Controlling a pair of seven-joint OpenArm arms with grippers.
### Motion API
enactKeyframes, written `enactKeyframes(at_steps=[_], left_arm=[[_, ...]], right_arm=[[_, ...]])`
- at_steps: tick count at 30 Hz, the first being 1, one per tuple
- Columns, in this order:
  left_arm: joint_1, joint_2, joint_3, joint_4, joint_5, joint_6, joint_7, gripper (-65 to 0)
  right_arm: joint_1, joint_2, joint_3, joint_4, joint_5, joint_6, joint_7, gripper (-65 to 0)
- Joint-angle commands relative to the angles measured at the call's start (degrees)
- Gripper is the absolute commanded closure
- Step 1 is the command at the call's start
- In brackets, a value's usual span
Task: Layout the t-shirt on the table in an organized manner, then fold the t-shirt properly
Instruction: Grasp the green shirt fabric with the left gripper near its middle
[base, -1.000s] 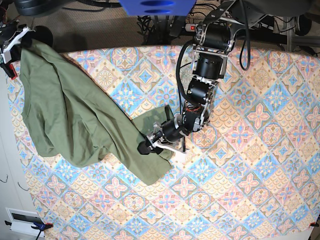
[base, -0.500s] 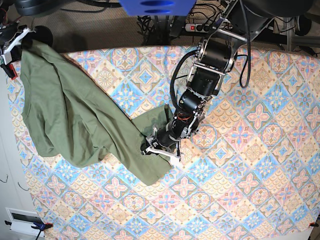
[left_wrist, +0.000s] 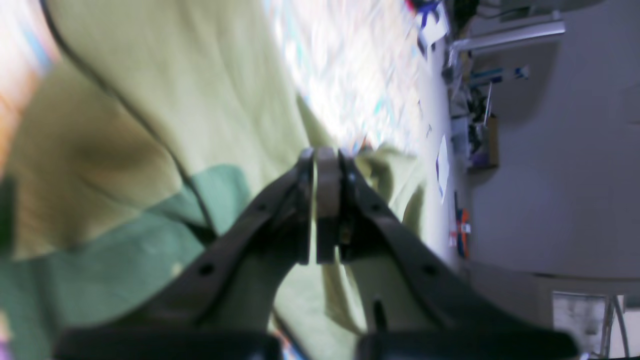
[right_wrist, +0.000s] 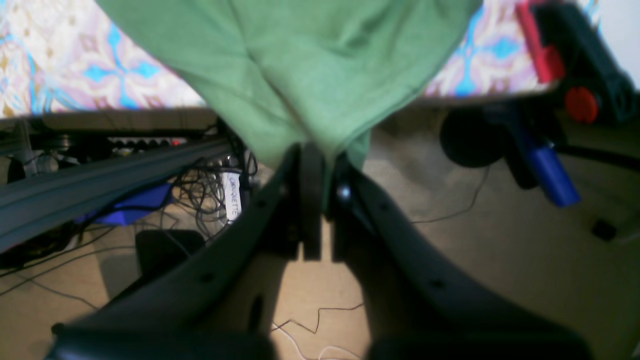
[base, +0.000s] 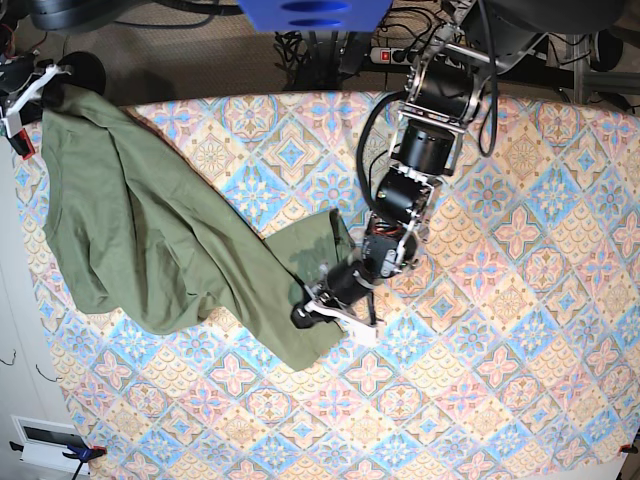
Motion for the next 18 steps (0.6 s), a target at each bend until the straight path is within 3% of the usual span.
enactKeyframes(at_steps=[1, 6, 11, 14, 18], left_arm=[[-0.93, -0.69, -0.02, 0.76, -0.18, -0.6, 0.42, 0.0], [0.66, -3.86, -0.02, 0.84, -6.07, 0.1, 2.35, 0.0], [0.39, -3.77, -0.11, 0.84, -9.15, 10.82, 2.35, -5.0], [-0.84, -2.8, -0.02, 0.84, -9.06, 17.24, -1.34, -10.9], [-2.86, -0.96, -0.02, 0.67, -8.97, 21.2, -4.6, -19.0]], right_arm=[[-0.16, 1.2, 0.74, 0.78, 0.96, 0.17, 1.15, -0.7], [-0.16, 1.2, 0.74, 0.78, 0.96, 0.17, 1.15, -0.7], [-0.16, 1.2, 0.74, 0.78, 0.96, 0.17, 1.15, -0.7], [-0.16, 1.2, 0.74, 0.78, 0.96, 0.17, 1.15, -0.7], [-0.16, 1.2, 0.74, 0.78, 0.96, 0.17, 1.15, -0.7]])
